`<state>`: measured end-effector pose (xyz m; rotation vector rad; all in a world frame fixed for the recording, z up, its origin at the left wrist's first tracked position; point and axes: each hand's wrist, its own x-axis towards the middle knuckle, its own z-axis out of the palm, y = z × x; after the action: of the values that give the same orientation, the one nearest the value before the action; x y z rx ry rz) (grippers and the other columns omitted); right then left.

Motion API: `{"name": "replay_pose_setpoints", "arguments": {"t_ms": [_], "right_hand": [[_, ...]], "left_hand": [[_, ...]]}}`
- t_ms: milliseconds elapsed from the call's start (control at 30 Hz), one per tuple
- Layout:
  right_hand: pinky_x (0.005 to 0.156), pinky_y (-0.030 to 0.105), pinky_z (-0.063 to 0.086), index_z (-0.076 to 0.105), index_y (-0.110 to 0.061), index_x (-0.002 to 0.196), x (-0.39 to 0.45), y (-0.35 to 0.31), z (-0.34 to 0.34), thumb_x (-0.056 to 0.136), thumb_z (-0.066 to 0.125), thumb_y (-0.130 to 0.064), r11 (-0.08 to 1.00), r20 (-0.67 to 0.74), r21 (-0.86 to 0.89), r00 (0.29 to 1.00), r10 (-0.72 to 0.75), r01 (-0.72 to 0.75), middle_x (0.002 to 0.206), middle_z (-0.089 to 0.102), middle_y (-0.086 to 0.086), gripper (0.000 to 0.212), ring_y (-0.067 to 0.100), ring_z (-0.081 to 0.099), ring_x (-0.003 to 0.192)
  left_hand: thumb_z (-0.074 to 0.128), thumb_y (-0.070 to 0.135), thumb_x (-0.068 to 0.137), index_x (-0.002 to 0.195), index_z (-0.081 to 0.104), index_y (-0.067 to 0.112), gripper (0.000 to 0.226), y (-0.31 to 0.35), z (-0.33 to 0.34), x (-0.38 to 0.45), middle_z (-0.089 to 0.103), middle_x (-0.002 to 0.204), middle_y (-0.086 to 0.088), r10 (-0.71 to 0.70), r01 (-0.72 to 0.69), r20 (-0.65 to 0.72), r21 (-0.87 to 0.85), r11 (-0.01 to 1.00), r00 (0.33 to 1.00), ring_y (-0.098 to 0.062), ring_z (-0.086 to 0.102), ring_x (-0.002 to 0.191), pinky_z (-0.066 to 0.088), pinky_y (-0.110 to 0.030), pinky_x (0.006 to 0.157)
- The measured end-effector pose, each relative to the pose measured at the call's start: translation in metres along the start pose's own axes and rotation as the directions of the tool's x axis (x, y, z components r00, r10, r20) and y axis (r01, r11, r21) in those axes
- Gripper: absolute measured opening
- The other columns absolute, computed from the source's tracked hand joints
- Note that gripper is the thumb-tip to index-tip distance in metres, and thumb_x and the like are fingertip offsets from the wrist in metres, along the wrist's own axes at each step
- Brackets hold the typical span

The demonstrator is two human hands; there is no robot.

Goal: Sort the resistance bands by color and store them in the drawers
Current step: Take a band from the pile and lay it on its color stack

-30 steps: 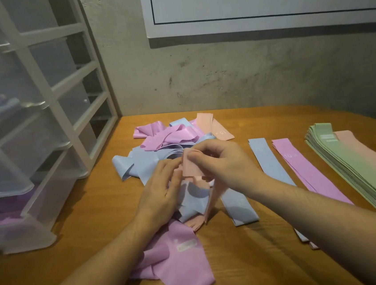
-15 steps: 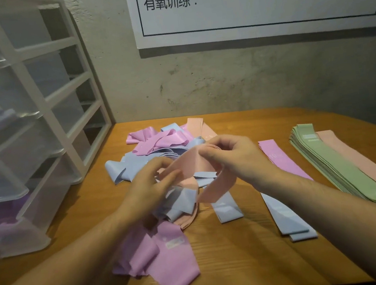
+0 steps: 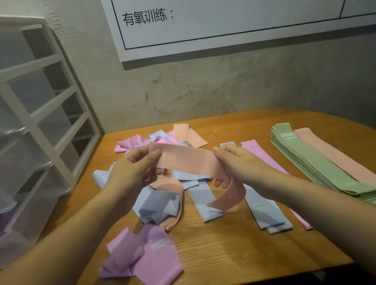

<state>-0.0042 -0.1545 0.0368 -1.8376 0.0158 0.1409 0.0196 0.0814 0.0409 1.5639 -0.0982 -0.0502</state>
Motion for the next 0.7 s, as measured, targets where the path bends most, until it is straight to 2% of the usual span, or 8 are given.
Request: {"name": "replay_pose_setpoints", "arguments": {"t_ms": [133,233,300,433,533,600,700], "right_hand": [[0.053,0.021,0.052,0.059,-0.008,0.112,-0.013,0.000,-0.005,0.104,0.046,-0.047,0.998,0.034,0.044,0.999,0.040,-0.041,0.076,0.067,0.000,0.041,0.013,0.065,0.057],[0.048,0.020,0.048,0.059,-0.008,0.106,-0.022,-0.001,-0.010,0.102,0.051,-0.045,0.993,0.032,0.113,0.999,0.013,-0.016,0.065,0.063,0.000,0.038,0.013,0.059,0.052],[0.051,0.025,0.051,0.059,-0.013,0.101,-0.028,0.000,-0.014,0.098,0.058,-0.046,0.991,0.038,0.132,0.999,-0.006,0.001,0.063,0.060,0.002,0.033,0.017,0.057,0.053],[0.051,0.032,0.051,0.060,-0.014,0.102,-0.038,0.005,-0.026,0.093,0.069,-0.037,0.993,0.076,0.118,0.997,-0.018,0.008,0.063,0.055,0.003,0.027,0.020,0.052,0.050],[0.052,0.032,0.054,0.062,-0.014,0.107,-0.049,0.006,-0.034,0.095,0.066,-0.036,0.993,0.089,0.117,0.996,-0.002,-0.009,0.068,0.063,0.005,0.024,0.019,0.059,0.054],[0.054,0.033,0.056,0.064,-0.012,0.109,-0.056,0.007,-0.041,0.097,0.064,-0.036,0.992,0.103,0.119,0.994,0.022,-0.035,0.075,0.068,0.007,0.027,0.020,0.065,0.061],[0.057,0.034,0.058,0.065,-0.010,0.112,-0.067,0.007,-0.052,0.097,0.062,-0.041,0.994,0.107,0.084,0.992,0.061,-0.070,0.088,0.071,0.009,0.035,0.019,0.071,0.072]], "left_hand": [[0.058,0.025,0.100,0.114,0.069,0.017,0.019,0.013,0.017,-0.004,0.068,0.097,-0.010,-0.017,0.016,-0.009,-0.075,0.997,1.000,-0.015,0.055,0.072,0.048,-0.027,0.070],[0.058,0.029,0.100,0.118,0.068,0.016,0.024,0.021,0.031,-0.005,0.068,0.096,-0.008,-0.024,0.022,-0.019,-0.098,0.995,1.000,-0.010,0.053,0.065,0.049,-0.026,0.067],[0.060,0.030,0.100,0.117,0.069,0.014,0.025,0.026,0.041,-0.006,0.069,0.097,-0.008,-0.029,0.024,-0.039,-0.118,0.993,0.999,-0.009,0.054,0.061,0.048,-0.026,0.066],[0.062,0.032,0.098,0.122,0.066,0.009,0.034,0.036,0.060,-0.006,0.066,0.097,-0.007,-0.031,0.023,-0.049,-0.158,0.987,0.998,-0.013,0.055,0.068,0.048,-0.022,0.062],[0.063,0.038,0.097,0.110,0.065,0.016,0.026,0.043,0.075,-0.007,0.067,0.092,-0.003,-0.028,0.019,-0.053,-0.159,0.987,0.998,-0.013,0.059,0.067,0.047,-0.020,0.054],[0.064,0.038,0.097,0.098,0.060,0.020,0.019,0.046,0.084,-0.007,0.066,0.082,0.000,-0.029,0.021,-0.054,-0.154,0.988,0.998,-0.010,0.060,0.058,0.043,-0.019,0.045],[0.062,0.035,0.099,0.091,0.055,0.021,0.018,0.047,0.098,-0.005,0.059,0.074,0.001,-0.041,0.031,-0.084,-0.118,0.993,0.996,-0.009,0.050,0.047,0.039,-0.018,0.041]]}}
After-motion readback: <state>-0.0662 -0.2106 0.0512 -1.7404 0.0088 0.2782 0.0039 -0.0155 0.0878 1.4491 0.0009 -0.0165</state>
